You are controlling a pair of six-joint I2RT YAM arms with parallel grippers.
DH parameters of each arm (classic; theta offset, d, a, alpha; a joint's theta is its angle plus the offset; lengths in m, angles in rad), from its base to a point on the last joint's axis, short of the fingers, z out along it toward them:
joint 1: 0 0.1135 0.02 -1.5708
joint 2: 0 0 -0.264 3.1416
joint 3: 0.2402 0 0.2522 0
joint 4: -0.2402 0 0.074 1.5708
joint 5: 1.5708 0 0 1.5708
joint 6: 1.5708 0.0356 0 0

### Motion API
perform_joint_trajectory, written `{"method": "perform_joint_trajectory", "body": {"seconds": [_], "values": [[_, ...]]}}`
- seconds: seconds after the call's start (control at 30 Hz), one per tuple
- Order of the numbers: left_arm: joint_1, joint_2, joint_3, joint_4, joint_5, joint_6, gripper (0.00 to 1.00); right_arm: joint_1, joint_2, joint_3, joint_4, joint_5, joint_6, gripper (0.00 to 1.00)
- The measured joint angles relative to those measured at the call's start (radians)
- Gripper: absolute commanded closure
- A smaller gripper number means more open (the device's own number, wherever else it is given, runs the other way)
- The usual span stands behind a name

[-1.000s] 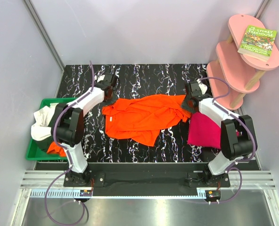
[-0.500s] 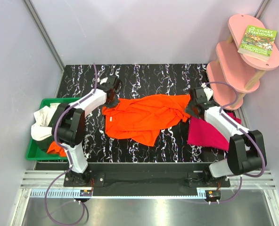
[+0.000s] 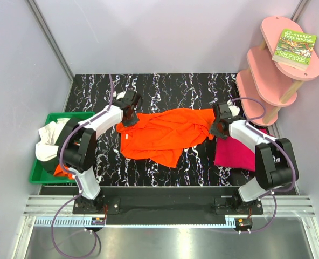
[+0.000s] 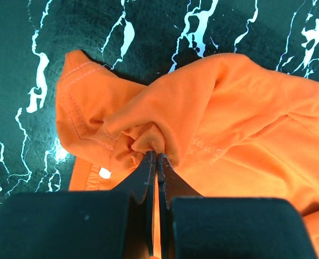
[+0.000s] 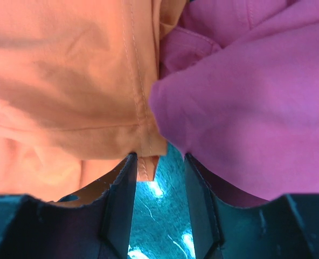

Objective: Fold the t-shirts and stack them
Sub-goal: Flatten out the tshirt

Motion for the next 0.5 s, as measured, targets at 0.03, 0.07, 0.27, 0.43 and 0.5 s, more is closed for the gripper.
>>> {"method": "perform_joint_trajectory", "body": {"seconds": [0.03, 0.07, 0.27, 0.43, 0.5], "values": [[0.0, -0.005, -0.003, 0.002, 0.0, 0.0, 1.0, 0.0, 0.008, 0.005, 0.003, 0.0, 0.0, 0.52], [0.0, -0.011, -0.006, 0.001, -0.001, 0.0, 1.0, 0.0, 0.016, 0.009, 0.006, 0.0, 0.0, 0.52], [0.0, -0.027, -0.009, 0.001, -0.004, 0.0, 1.0, 0.0, 0.051, 0.024, 0.026, 0.0, 0.0, 0.62], [0.0, -0.029, -0.01, 0.001, -0.004, 0.0, 1.0, 0.0, 0.059, 0.028, 0.039, 0.0, 0.006, 0.89], [0.0, -0.029, -0.01, 0.001, -0.004, 0.0, 1.0, 0.0, 0.059, 0.028, 0.048, 0.0, 0.01, 0.91]]}}
